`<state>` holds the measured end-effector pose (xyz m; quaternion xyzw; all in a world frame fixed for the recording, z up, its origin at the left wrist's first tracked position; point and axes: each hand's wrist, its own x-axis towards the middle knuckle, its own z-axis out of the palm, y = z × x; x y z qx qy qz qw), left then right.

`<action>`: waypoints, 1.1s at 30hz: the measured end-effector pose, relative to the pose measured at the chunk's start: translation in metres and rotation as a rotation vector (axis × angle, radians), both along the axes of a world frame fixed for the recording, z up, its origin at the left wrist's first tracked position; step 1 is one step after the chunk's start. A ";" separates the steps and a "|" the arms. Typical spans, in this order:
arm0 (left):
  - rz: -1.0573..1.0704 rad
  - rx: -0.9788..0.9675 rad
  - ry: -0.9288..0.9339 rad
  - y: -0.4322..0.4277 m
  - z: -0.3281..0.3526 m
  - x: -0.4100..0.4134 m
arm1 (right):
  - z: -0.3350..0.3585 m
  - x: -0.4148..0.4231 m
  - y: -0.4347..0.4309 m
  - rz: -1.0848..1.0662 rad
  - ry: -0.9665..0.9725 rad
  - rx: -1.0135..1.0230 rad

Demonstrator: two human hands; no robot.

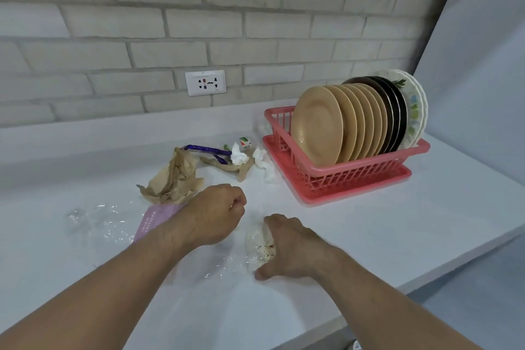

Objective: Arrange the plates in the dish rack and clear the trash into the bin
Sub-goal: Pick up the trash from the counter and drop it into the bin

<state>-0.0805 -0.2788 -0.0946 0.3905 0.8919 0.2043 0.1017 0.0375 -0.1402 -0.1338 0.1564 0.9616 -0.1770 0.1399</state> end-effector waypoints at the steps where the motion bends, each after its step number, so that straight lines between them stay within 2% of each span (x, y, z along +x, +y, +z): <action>1: 0.003 -0.008 0.002 -0.004 -0.002 -0.005 | -0.002 -0.002 -0.003 -0.003 -0.011 0.022; 8: -0.044 -0.052 -0.013 -0.018 -0.008 -0.020 | -0.012 -0.010 -0.003 -0.069 0.007 0.110; 20: -0.190 0.025 -0.016 0.014 -0.008 -0.004 | -0.002 0.022 0.017 -0.212 0.043 0.153; 27: -0.139 -0.179 0.002 0.036 0.001 0.016 | 0.012 0.057 0.048 -0.269 0.080 0.176; 31: -0.014 -0.471 -0.010 0.039 -0.011 0.027 | 0.011 0.071 0.065 -0.251 0.107 0.153; 33: 0.064 -0.529 -0.040 0.038 -0.028 0.032 | 0.008 0.077 0.072 -0.223 0.120 0.146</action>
